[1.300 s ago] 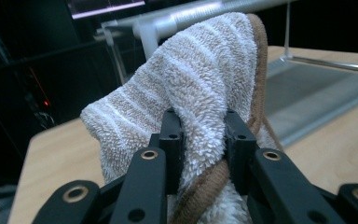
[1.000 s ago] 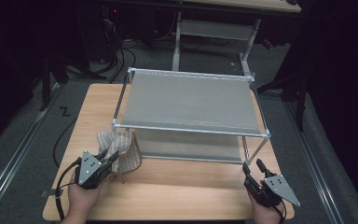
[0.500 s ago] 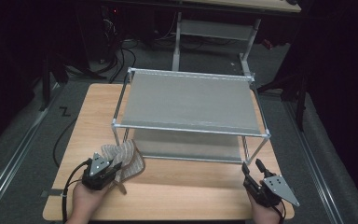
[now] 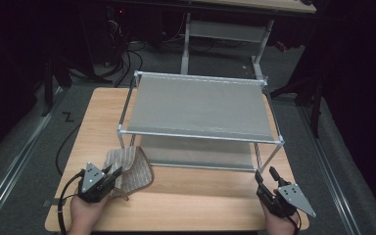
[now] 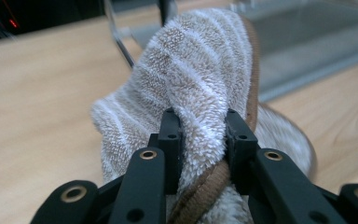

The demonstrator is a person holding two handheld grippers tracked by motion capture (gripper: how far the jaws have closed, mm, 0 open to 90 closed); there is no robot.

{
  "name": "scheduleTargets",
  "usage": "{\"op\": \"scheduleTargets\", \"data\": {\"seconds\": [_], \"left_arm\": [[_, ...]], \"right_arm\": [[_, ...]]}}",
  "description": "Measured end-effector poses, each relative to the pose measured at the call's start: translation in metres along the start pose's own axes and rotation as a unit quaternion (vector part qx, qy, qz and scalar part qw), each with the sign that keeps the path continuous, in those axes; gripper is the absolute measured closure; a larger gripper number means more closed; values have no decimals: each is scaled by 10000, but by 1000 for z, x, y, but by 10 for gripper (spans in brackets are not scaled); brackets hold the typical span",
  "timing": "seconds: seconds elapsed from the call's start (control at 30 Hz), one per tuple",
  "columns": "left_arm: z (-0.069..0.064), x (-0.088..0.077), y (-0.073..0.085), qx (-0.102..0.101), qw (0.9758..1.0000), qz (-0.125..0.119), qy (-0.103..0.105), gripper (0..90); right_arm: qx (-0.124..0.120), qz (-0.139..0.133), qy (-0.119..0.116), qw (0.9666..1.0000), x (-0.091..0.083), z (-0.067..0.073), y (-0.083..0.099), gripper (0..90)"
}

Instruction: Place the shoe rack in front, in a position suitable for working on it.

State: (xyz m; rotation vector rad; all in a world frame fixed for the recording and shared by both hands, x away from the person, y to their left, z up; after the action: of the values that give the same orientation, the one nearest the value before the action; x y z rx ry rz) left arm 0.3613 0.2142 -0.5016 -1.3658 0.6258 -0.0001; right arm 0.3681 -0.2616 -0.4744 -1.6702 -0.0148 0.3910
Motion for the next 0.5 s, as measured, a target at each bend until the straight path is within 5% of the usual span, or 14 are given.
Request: {"op": "scheduleTargets", "data": {"seconds": [0.2, 0.5], "left_arm": [[15, -19, -18, -23, 9988, -413, -273, 728], [49, -41, -22, -283, 9949, -675, -696, 728]], "right_arm": [[-26, -6, 4, 10000, 0, 1, 0, 482], [-34, -2, 4, 10000, 0, 1, 0, 483]]}}
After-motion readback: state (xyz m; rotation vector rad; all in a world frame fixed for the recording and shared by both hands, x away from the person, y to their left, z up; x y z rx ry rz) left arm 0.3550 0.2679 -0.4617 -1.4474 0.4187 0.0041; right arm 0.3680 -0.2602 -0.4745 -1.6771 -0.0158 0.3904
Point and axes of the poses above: each handheld gripper's, and its own axes: x roughly forward along the jaws, y roughly out of its underside, z roughly to its left, the point moved 9 cm from there along x, roughly forward along the jaws, and after that the axes turned 3 degrees about z, right-handed, at the moved point
